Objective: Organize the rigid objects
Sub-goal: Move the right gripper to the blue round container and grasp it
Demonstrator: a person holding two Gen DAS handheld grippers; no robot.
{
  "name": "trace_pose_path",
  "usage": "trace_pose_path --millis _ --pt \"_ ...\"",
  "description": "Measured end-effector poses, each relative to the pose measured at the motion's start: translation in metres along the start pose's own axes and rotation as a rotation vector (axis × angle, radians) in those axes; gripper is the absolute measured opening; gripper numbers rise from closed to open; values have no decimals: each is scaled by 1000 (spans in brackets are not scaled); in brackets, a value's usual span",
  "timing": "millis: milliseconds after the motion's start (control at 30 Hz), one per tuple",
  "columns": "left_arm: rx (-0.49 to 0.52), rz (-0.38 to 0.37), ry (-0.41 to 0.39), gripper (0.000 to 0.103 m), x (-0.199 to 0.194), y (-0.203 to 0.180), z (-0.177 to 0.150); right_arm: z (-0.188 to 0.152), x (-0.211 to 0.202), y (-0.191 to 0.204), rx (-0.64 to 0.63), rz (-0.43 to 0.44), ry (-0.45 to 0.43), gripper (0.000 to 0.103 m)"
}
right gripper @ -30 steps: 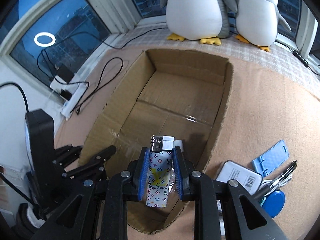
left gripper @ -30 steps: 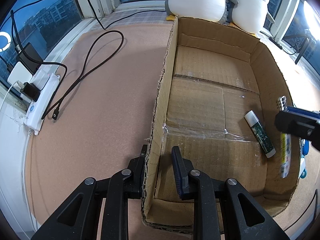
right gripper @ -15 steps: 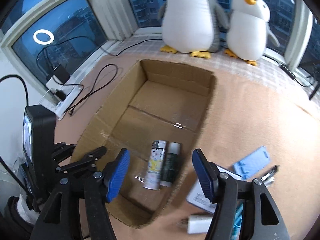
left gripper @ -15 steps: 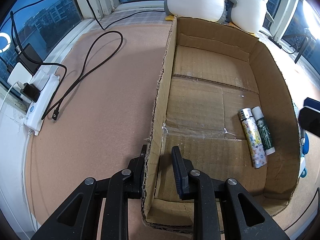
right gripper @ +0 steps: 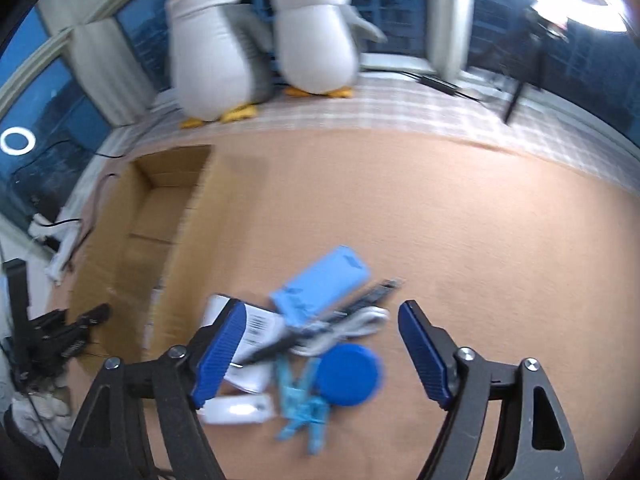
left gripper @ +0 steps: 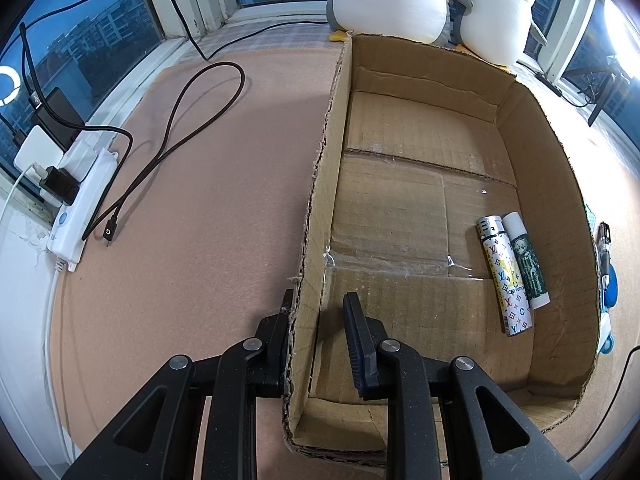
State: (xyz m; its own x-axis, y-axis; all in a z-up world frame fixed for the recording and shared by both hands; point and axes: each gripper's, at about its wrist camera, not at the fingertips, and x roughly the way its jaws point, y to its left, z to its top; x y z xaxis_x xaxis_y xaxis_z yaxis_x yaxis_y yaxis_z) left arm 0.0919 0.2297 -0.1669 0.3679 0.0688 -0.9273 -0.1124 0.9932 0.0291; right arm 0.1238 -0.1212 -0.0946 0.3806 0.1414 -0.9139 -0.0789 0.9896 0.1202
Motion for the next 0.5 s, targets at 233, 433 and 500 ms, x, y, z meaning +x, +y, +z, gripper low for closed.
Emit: trace_pose_path --millis 233,433,500 --pt "0 0 0 24 0 0 -1 -16 11 -20 -46 -67 87 78" --pt "3 1 -1 24 0 -1 -1 -40 21 -15 -125 -86 119 78" --pt "3 1 0 24 0 -1 -1 -42 22 -12 -133 -86 120 78"
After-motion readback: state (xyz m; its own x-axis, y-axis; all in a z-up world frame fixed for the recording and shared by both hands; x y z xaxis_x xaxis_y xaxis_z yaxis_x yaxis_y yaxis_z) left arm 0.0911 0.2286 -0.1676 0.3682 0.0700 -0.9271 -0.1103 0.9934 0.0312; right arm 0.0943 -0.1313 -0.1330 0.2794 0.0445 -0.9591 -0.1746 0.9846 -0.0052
